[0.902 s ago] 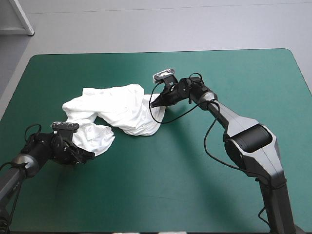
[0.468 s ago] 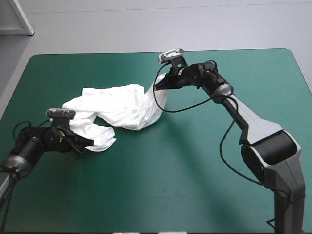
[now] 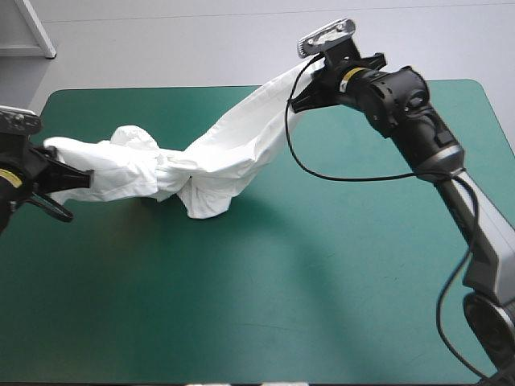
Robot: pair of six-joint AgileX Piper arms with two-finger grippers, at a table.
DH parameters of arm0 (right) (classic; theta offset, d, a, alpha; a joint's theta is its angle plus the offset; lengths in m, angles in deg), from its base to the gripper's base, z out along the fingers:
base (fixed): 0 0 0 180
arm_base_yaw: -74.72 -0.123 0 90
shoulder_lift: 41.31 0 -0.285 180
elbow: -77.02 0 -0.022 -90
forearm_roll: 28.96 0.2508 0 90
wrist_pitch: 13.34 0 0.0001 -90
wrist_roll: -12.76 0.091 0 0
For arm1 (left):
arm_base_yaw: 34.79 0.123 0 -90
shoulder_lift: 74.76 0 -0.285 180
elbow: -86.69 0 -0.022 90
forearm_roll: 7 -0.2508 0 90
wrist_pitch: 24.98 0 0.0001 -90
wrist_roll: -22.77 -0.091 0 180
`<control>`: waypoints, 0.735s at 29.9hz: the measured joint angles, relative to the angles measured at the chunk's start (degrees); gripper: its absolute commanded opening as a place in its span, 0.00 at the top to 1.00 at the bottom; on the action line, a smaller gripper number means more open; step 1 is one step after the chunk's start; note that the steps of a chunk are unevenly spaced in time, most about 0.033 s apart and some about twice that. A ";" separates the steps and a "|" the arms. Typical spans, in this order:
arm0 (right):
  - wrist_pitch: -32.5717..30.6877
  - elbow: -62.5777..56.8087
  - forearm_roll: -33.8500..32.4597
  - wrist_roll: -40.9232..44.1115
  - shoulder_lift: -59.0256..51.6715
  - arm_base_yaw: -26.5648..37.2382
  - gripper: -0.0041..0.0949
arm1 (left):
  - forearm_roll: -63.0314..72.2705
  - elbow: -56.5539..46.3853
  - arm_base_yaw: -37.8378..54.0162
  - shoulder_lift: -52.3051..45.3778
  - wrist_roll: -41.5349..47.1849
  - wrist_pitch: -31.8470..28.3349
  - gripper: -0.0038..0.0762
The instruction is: Fold the cloth
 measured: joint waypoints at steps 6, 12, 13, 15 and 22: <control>-0.64 0.00 -10.30 4.68 -10.42 0.00 0.98 | -7.89 12.86 0.00 -0.30 -0.57 2.69 0.93; -1.64 0.00 -17.32 7.38 -20.09 0.00 0.98 | -12.26 22.72 0.00 -0.59 -0.89 2.88 0.93; -1.69 0.00 -17.56 7.43 -21.76 0.00 0.98 | -12.41 23.86 0.00 -0.60 -1.14 2.88 0.93; -1.86 0.00 -17.83 7.65 -25.06 0.00 0.98 | -12.41 26.42 0.00 -0.67 -1.78 2.91 0.93; -0.60 0.26 -17.77 7.78 -35.00 0.03 0.98 | -8.02 34.51 0.00 -0.79 -5.44 4.08 0.93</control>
